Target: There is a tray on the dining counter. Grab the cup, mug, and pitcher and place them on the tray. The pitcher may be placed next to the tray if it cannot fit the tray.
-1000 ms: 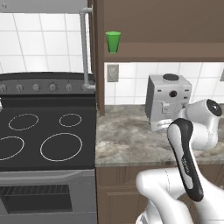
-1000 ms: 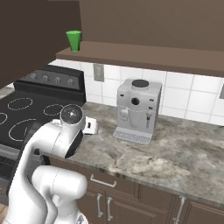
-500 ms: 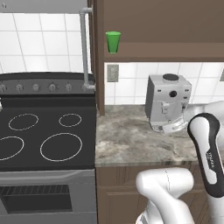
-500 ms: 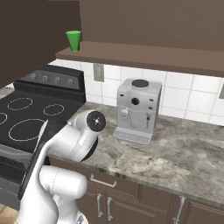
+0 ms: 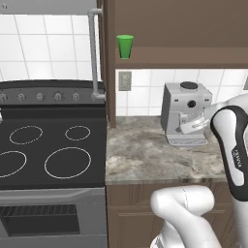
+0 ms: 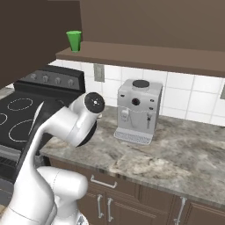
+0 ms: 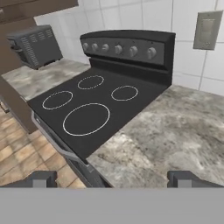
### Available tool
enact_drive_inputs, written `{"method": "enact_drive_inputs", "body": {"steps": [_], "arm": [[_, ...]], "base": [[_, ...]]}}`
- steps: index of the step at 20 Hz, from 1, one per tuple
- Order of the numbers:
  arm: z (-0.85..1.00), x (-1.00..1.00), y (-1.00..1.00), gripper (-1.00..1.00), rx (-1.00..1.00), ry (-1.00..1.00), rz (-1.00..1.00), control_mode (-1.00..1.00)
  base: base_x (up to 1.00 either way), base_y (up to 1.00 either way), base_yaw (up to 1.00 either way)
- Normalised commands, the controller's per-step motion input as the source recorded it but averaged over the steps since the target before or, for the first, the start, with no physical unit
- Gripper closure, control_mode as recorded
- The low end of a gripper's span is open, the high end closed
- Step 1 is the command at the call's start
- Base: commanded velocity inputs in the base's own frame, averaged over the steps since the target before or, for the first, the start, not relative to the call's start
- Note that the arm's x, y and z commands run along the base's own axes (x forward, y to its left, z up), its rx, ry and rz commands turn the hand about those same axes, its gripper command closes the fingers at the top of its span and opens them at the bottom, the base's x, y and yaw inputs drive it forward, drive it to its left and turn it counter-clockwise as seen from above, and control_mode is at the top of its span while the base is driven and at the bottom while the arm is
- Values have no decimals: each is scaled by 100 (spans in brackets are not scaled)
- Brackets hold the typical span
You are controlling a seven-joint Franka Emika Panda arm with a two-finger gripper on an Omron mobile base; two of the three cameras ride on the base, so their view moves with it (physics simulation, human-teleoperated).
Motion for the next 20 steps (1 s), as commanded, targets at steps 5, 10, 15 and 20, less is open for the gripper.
{"method": "enact_drive_inputs", "body": {"steps": [5, 10, 15, 20], "arm": [[49, -4, -7, -100, 2, 5, 0, -100], [34, -3, -3, -100, 3, 0, 1, -100], [39, 0, 0, -100, 0, 5, 0, -100], [38, 0, 0, -100, 0, 0, 0, -100]], "base": [[0, 0, 0], [0, 0, 0], [0, 0, 0], [0, 0, 0]]}}
